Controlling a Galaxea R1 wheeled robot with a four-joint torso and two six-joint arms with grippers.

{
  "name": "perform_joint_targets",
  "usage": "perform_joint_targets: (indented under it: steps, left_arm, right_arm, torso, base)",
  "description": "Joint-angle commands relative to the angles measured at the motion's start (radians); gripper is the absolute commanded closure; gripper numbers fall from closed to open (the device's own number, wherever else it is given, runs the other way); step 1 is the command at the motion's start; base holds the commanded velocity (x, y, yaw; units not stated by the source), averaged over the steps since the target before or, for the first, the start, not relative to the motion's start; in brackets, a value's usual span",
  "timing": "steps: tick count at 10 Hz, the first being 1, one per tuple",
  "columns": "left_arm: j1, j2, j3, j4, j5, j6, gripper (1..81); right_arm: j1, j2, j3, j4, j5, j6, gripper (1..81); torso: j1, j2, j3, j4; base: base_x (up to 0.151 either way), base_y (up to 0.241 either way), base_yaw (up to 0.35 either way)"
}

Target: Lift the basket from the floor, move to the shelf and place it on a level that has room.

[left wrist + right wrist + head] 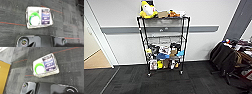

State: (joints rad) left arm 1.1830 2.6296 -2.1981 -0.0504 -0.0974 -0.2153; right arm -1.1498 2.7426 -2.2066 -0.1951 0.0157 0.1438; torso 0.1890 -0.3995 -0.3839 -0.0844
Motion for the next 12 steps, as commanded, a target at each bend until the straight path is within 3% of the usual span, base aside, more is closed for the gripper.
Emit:
perform_joint_targets:
  steps: [1, 5, 6, 8, 9, 10, 11, 12]
  left_arm:
    - [-0.073, -0.022, 0.009, -0.058, 0.038, -0.006, 1.0]
    - [-0.073, -0.019, 0.009, -0.06, 0.038, -0.006, 1.0]
    - [-0.075, -0.019, 0.009, -0.06, 0.036, -0.006, 1.0]
    - [-0.073, -0.019, 0.009, -0.06, 0.038, -0.006, 1.0]
    - [-0.075, -0.019, 0.009, -0.06, 0.038, -0.006, 1.0]
    - [-0.073, -0.019, 0.009, -0.06, 0.038, -0.006, 1.0]
    - [-0.073, -0.019, 0.009, -0.06, 0.038, -0.006, 1.0]
    - [-0.073, -0.019, 0.009, -0.06, 0.038, -0.006, 1.0]
  right_arm:
    - [0.077, -0.016, 0.012, 0.008, -0.037, 0.003, 1.0]
    - [0.077, -0.015, 0.009, 0.008, -0.037, 0.003, 1.0]
    - [0.077, -0.016, 0.007, 0.006, -0.037, 0.003, 1.0]
    - [0.083, -0.015, 0.007, 0.009, -0.037, 0.008, 1.0]
    - [0.083, -0.018, 0.007, 0.009, -0.036, 0.03, 1.0]
    - [0.087, -0.016, 0.004, 0.009, -0.036, 0.033, 1.0]
    - [0.095, -0.016, 0.002, 0.011, -0.036, 0.033, 1.0]
    - [0.106, -0.016, 0.002, 0.013, -0.037, 0.033, 1.0]
  torso:
    - [0.062, -0.097, 0.0, 0.0]
    - [0.148, -0.234, 0.0, 0.0]
    - [0.17, -0.268, 0.0, 0.098]
    - [0.202, -0.319, 0.0, 0.11]
    - [0.22, -0.348, 0.0, 0.039]
    - [0.235, -0.374, 0.0, 0.064]
    - [0.248, -0.397, -0.077, 0.088]
    - [0.264, -0.422, -0.095, 0.097]
  base:
    - [0.0, 0.0, 0.0]
    - [0.0, 0.0, 0.0]
    - [0.0, 0.0, 0.0]
    - [0.0, 0.0, 0.0]
    - [0.0, 0.0, 0.0]
    - [0.0, 0.0, 0.0]
    - [0.0, 0.0, 0.0]
    - [0.0, 0.0, 0.0]
